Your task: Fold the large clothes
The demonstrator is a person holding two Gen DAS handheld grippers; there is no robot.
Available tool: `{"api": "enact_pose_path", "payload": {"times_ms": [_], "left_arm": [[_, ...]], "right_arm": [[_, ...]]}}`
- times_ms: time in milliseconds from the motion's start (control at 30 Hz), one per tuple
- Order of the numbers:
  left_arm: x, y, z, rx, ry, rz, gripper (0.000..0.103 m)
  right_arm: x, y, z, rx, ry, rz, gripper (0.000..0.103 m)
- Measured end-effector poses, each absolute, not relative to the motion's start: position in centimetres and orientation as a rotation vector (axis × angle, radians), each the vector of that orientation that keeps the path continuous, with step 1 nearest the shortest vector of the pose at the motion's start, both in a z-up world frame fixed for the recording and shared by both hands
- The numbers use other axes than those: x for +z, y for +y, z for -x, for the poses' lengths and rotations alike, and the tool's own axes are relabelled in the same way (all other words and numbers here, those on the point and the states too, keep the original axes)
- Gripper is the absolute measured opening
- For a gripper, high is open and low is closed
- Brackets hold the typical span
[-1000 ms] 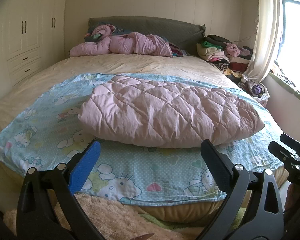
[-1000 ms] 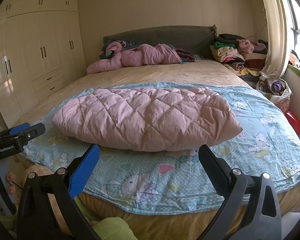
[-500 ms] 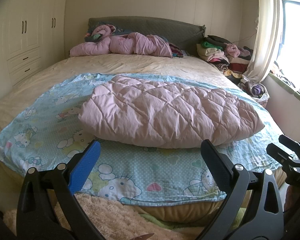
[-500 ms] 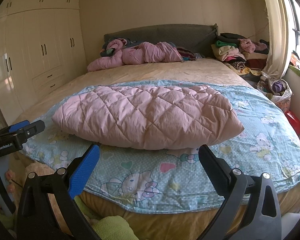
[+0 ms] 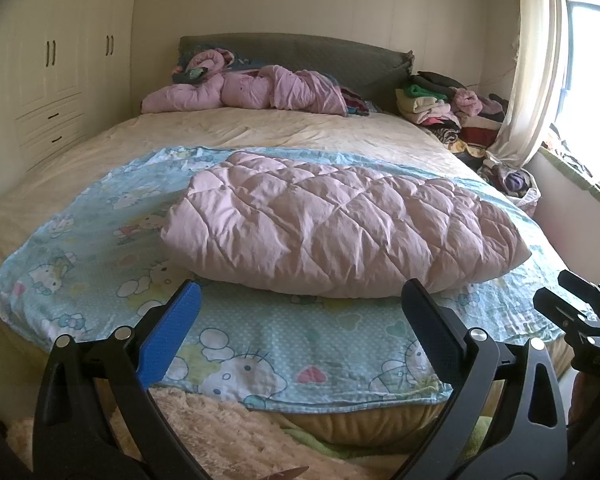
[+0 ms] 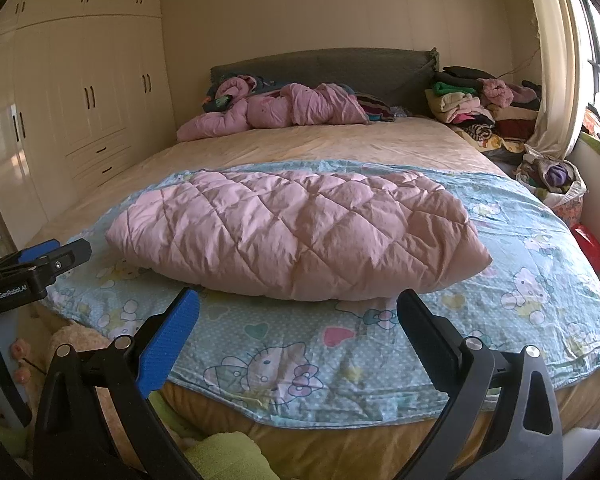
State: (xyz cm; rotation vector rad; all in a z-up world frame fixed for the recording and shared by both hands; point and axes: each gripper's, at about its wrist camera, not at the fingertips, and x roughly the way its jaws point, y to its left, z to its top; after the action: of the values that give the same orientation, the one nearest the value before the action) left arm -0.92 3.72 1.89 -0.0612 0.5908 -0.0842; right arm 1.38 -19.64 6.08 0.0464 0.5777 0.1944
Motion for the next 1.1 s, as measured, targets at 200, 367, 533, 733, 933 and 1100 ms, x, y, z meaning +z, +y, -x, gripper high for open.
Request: {"api": "enact_pose_path", "payload": {"times_ms": [200, 367, 533, 733, 933, 1100], "left_arm": [[1.9, 3.9, 0.8, -0.082, 0.593, 0.062, 0.094], [1.9, 4.4, 0.7, -0.066, 0.597, 0.060, 0.094], [1.7, 4.5, 0.5, -0.052, 0.602, 0.063, 0.094], [1.4, 5.0, 0.5, -0.034, 0.613, 0.072, 0.094], [0.6, 5.9, 0.0, -0.004, 0.643, 0.082, 0.094], [-0.4, 9.0, -1.1, 0.027, 0.686, 0.122, 0.094]], "right_arm": [[6.1, -19.5, -1.3, 0.199, 0.584, -0.041, 0.099], [6.0, -19.5, -1.4, 0.200, 0.588, -0.045, 0.099], [6.1, -19.6, -1.2, 0.192, 0.588, -0.040, 0.099], [5.8, -19.6, -1.7, 0.179, 0.607, -0.036, 0.099], [5.3, -20.7, -1.9, 0.122, 0.629, -0.056, 0.099], [4.0, -24.2, -1.8, -0.018, 0.681, -0.098, 0.099]]}}
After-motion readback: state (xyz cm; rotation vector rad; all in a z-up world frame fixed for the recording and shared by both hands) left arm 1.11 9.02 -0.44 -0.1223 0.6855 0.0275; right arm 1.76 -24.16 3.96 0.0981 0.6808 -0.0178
